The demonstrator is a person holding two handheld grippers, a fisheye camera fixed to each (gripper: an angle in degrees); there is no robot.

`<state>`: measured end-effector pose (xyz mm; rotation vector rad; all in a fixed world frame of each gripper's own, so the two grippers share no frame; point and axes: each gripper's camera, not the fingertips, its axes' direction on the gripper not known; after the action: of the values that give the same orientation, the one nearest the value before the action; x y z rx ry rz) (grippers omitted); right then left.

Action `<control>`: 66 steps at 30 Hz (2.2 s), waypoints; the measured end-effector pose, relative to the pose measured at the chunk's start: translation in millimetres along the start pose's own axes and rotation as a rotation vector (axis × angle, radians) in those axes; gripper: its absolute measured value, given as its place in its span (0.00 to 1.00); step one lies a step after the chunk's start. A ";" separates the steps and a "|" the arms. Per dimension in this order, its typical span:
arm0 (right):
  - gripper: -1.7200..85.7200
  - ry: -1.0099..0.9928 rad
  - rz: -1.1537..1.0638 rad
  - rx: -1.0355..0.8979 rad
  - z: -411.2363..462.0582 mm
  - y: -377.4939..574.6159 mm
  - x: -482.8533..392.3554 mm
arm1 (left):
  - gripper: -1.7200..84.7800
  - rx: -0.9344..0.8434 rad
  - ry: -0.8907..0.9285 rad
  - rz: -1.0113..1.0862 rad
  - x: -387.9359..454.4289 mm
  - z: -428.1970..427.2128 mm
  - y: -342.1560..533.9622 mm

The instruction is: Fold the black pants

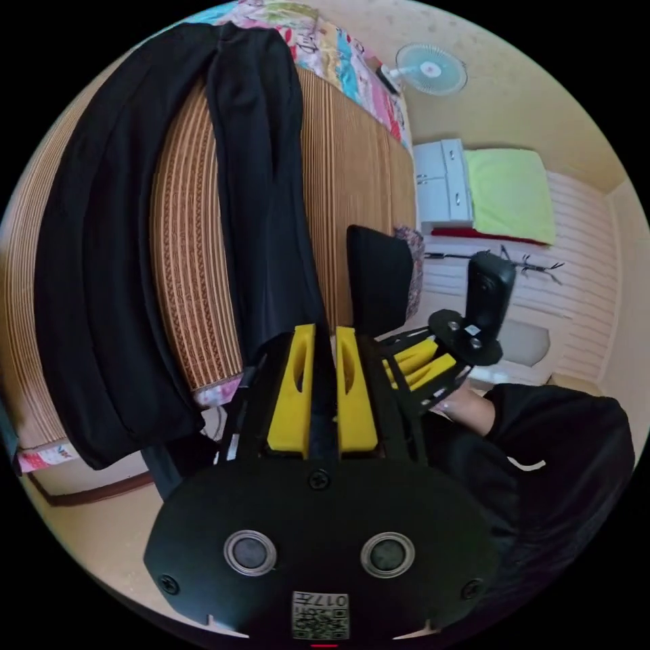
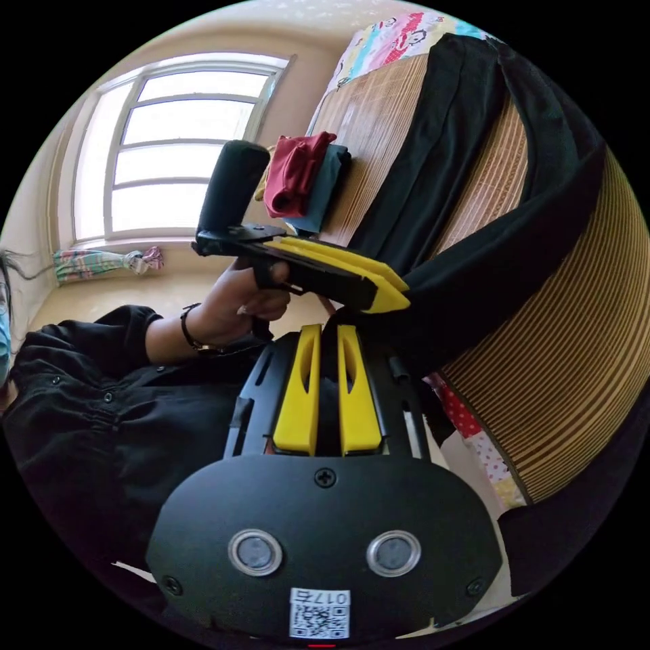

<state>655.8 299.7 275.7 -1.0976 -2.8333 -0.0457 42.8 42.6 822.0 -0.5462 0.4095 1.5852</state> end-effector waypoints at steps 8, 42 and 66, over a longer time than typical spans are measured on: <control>0.05 0.023 -0.071 -0.223 36.4 -37.8 -12.2 | 0.11 -0.058 0.096 -0.022 -44.9 -4.7 26.1; 0.04 0.684 0.491 0.852 -206.6 -473.7 224.2 | 0.02 0.369 0.623 -0.069 -165.5 -61.5 169.0; 0.16 0.390 0.370 0.084 199.9 -174.5 193.8 | 0.11 0.082 0.098 -0.097 -211.1 -201.5 185.7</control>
<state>379.0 313.7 99.2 -1.3981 -2.2409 -0.0980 -113.3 -260.9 765.9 -0.5740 0.5116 1.4461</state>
